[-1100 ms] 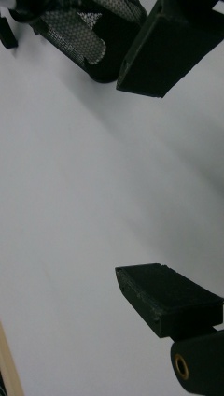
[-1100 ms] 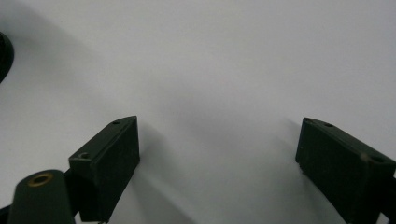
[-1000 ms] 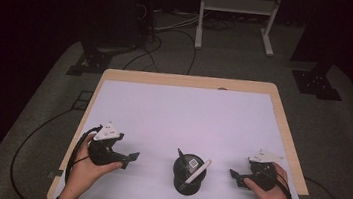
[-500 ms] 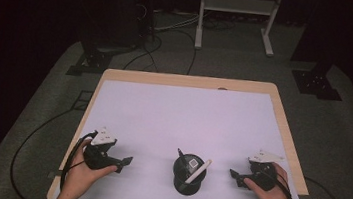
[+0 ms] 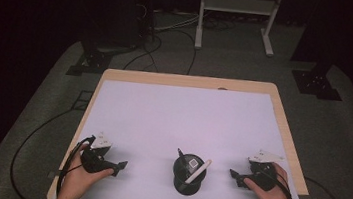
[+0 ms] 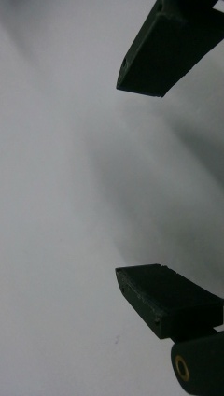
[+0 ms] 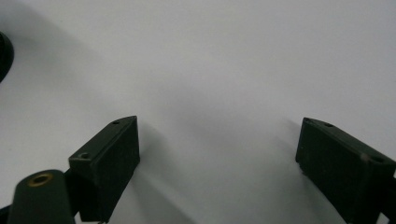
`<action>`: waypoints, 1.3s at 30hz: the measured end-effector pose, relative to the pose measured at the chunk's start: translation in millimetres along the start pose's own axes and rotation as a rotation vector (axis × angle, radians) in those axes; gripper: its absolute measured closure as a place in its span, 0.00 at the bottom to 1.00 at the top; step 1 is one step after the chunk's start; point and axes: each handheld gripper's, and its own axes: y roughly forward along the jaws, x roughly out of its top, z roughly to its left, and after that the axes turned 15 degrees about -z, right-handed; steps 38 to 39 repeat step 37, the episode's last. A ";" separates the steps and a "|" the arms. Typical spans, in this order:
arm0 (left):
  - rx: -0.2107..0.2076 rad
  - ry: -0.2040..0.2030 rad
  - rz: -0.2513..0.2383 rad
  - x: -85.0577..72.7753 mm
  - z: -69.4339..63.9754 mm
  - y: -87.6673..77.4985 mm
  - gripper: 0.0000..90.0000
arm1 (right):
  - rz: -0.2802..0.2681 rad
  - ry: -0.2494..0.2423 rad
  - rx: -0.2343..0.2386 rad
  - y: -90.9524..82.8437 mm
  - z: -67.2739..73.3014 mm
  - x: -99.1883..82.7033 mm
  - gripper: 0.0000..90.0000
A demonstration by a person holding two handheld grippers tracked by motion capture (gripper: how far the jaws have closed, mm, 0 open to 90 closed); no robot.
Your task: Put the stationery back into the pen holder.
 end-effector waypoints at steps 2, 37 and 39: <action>0.005 -0.003 0.008 -2.5 0.8 0.9 0.10 | 0.000 0.000 0.000 0.0 0.0 0.0 0.14; 0.065 0.010 -0.033 -23.7 1.4 3.3 0.02 | -0.001 -0.001 -0.002 0.0 0.3 -0.1 0.14; 0.065 0.010 -0.033 -23.7 1.4 3.3 0.02 | -0.001 -0.001 -0.002 0.0 0.3 -0.1 0.14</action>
